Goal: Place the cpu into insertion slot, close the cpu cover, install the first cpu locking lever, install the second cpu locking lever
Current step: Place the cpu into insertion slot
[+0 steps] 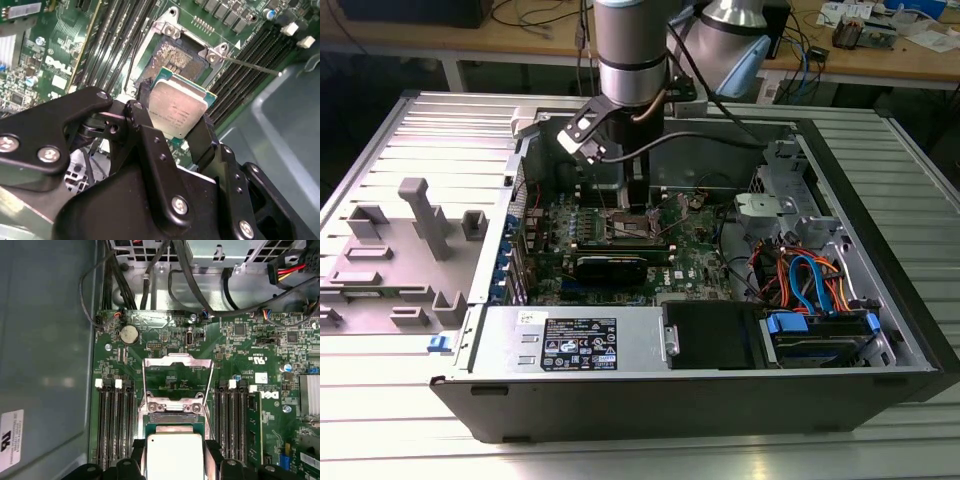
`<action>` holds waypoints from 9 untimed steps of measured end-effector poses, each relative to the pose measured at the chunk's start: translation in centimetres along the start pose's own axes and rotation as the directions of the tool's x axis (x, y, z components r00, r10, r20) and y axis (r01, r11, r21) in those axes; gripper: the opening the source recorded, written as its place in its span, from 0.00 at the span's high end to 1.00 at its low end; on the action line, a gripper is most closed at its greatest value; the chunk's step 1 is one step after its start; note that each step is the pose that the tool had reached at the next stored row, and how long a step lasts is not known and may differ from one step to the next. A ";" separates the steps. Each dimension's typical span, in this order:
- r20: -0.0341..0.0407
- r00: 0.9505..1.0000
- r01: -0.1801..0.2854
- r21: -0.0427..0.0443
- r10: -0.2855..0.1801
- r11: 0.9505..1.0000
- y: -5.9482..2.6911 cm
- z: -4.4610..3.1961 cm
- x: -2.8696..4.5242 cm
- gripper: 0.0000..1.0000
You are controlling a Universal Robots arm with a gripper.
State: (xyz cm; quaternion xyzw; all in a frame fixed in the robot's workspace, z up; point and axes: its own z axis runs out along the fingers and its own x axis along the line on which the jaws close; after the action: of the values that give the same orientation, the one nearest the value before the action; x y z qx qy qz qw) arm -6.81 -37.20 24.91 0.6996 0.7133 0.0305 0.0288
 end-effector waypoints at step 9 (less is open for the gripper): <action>0.000 1.000 0.000 0.000 0.000 1.000 -0.41 2.22 0.00 0.46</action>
State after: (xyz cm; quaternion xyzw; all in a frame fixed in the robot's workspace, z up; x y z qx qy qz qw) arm -7.03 -37.20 22.66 0.6996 0.7133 0.0305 0.0288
